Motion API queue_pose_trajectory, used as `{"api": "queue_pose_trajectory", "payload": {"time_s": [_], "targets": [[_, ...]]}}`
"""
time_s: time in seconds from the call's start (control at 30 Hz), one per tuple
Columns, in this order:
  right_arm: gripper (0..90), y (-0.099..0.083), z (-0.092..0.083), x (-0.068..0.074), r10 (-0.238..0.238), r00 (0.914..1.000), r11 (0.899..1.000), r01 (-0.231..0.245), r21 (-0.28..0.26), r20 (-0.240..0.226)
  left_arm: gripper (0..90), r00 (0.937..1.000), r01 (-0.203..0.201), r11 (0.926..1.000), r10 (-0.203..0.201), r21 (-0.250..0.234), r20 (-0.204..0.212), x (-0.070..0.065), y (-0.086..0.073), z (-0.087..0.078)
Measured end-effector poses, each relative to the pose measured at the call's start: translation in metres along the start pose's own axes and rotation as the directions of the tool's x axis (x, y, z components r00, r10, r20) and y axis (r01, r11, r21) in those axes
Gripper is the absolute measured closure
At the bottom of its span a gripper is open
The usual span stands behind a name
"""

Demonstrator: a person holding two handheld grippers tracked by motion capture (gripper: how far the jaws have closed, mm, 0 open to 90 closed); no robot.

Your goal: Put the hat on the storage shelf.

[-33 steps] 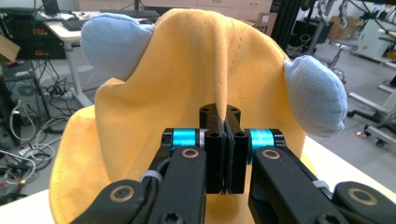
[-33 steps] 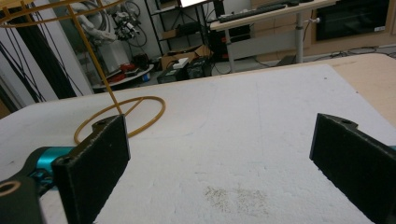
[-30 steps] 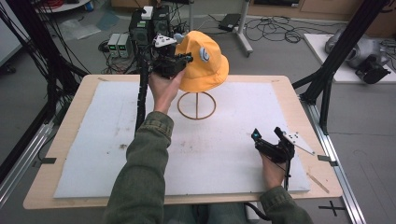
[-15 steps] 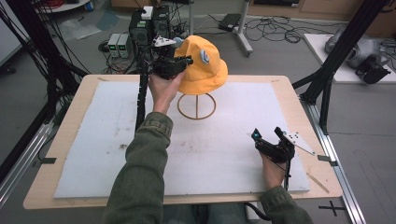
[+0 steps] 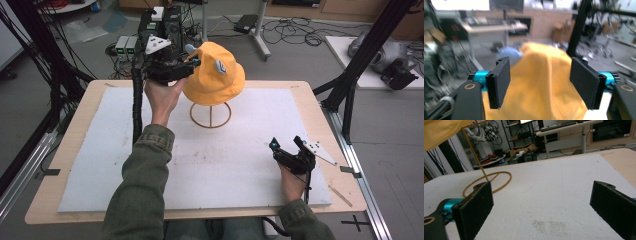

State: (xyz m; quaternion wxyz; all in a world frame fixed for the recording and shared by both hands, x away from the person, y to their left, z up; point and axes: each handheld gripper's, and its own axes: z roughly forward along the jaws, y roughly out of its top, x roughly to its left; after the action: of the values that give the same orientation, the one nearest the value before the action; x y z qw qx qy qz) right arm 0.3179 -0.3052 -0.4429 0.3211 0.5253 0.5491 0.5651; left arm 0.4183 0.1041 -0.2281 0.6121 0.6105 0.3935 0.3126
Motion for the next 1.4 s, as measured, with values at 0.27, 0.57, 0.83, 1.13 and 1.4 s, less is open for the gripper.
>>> {"api": "queue_pose_trajectory", "payload": {"time_s": [0.27, 0.57, 0.83, 1.13, 1.4], "targets": [[4.5, -0.001, 0.0, 0.002, -0.007, 1.0, 1.0, 0.007, 0.0, -0.002, 26.3, 0.9997, -0.002, 0.9872, -0.001, -0.16, -0.024, 0.011, -0.012, -0.063], [4.5, -0.003, 0.0, 0.006, -0.017, 0.9998, 1.0, 0.017, -0.002, -0.006, 25.9, 0.994, -0.011, 0.9622, -0.019, -0.272, -0.108, 0.03, -0.07, -0.128], [4.5, -0.003, -0.002, 0.006, -0.026, 0.9996, 1.0, 0.026, -0.008, 0.015, 25.2, 0.9582, -0.003, 0.9683, -0.069, -0.25, -0.277, 0.063, -0.124, -0.162], [4.5, -0.003, -0.007, 0.007, -0.033, 0.9982, 0.998, 0.035, -0.051, 0.05, 24.4, 0.8926, -0.023, 0.9829, -0.063, -0.183, -0.447, 0.083, -0.167, -0.183], [4.5, -0.002, -0.012, 0.01, -0.042, 0.9937, 0.995, 0.051, -0.086, 0.104, 24.0, 0.8159, -0.061, 0.9953, 0.007, -0.074, -0.578, 0.086, -0.184, -0.185]]}}
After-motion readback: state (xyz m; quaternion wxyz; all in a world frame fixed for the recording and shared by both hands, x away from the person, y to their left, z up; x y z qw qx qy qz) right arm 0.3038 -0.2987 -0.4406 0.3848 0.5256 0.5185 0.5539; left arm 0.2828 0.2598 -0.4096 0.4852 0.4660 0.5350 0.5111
